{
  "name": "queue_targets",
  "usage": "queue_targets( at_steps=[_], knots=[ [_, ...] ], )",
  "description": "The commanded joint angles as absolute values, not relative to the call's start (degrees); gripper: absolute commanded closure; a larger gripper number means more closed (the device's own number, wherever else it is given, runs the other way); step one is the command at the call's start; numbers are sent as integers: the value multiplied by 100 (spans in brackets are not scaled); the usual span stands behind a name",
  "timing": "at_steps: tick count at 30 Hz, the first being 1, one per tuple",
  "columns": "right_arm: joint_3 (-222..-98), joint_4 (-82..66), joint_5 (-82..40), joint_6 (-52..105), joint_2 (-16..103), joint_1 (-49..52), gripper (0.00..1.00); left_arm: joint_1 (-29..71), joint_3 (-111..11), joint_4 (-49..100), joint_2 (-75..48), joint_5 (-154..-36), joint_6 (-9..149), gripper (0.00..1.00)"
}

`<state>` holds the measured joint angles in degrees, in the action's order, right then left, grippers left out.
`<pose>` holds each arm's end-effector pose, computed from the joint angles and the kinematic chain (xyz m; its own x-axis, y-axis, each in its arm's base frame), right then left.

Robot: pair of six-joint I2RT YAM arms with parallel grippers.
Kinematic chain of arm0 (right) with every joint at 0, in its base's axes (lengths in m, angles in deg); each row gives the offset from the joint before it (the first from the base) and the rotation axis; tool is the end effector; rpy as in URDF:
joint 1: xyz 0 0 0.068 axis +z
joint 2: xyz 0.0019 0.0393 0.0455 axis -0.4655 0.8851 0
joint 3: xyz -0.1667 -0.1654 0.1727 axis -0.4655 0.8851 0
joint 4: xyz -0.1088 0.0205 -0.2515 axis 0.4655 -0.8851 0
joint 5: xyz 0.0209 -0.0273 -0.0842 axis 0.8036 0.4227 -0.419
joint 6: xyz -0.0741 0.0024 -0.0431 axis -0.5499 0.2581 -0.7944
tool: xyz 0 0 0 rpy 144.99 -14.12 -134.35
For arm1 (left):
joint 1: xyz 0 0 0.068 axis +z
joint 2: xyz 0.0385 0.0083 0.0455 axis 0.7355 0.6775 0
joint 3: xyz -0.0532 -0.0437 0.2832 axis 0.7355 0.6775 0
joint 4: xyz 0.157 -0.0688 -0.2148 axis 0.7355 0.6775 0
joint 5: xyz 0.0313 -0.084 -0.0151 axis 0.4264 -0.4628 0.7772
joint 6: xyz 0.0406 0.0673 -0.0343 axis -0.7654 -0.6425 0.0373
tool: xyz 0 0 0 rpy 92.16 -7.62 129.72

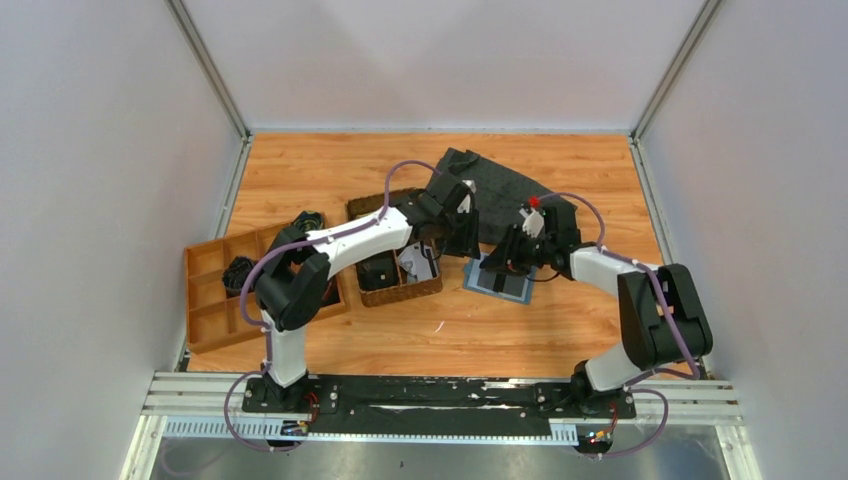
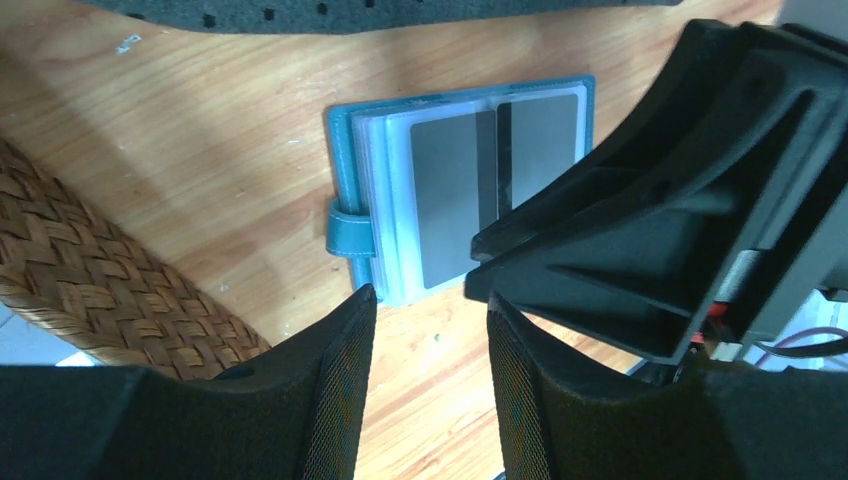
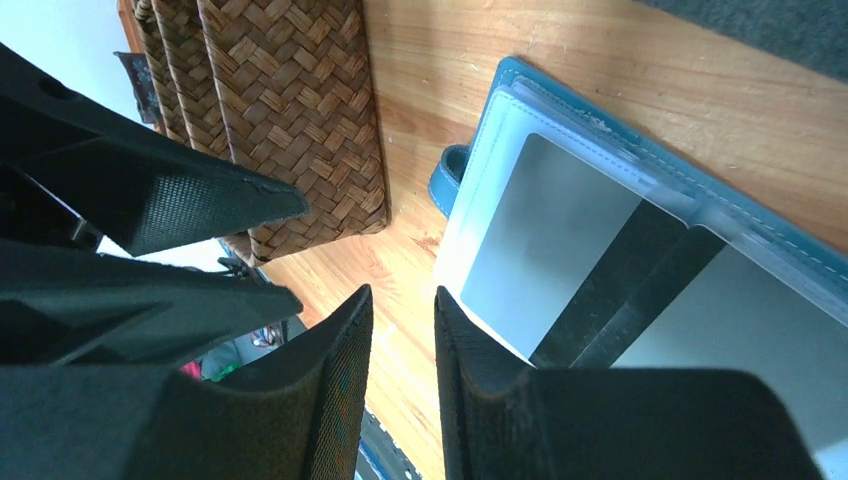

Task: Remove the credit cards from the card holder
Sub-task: Remove the credit card from the card holder.

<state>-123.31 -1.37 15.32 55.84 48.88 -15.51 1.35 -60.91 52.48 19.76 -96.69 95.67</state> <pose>0.2987 0.1188 0.1599 -0.9144 0.2314 -0.3321 -0.1541 0.5597 0.8142 0.3145 -0.3446 0.2087 -0.8999 0.0790 -0.4289 0.3060 0.8151 -0.4919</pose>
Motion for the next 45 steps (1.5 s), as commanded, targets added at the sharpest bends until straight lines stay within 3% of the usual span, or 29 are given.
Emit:
queue_targets(
  at_steps=[1,19,37,45],
  knots=[
    [-12314,-315,1173,5502,4461,-1692,69,165,-6108,5382,1820,-9527,9454,53],
    [-11867,-526,753,5520,4805,-2023,69,-37,-6025,3883,2783,-11011,10011,53],
    [-11617,-528,587,5382,5087,-2202,70,129,-6035,4573,3312,-10440,9748,55],
    [-11284,484,1131,5825,5235,-2292,72,131,-6037,4517,3438,-10601,9744,55]
  ],
)
